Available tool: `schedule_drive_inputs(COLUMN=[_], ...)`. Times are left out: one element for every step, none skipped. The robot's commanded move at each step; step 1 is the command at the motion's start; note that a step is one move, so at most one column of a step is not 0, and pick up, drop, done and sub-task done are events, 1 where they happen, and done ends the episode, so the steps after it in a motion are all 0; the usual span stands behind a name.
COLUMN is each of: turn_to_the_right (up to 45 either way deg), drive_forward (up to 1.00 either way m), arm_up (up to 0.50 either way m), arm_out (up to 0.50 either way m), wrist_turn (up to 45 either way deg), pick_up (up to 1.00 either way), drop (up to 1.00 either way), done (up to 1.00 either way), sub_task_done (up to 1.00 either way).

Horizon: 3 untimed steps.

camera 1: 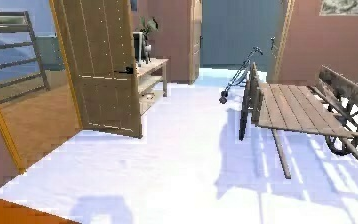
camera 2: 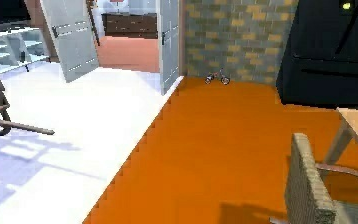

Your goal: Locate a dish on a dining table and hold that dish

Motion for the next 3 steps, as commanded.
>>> schedule_drive_inputs(turn_to_the_right=[-33.0, 0.0, 0.0], drive_forward=[0.0, 1.0, 1.0], arm_up=[0.0, 0.0, 0.0], arm_out=[0.0, 0.0, 0.0], wrist_turn=[0.0, 0.0, 0.0], pick_up=[0.0, 0.0, 0.0], drop=[0.0, 0.0, 0.0], done=[0.0, 0.0, 0.0], sub_task_done=[0.0, 0.0, 0.0])
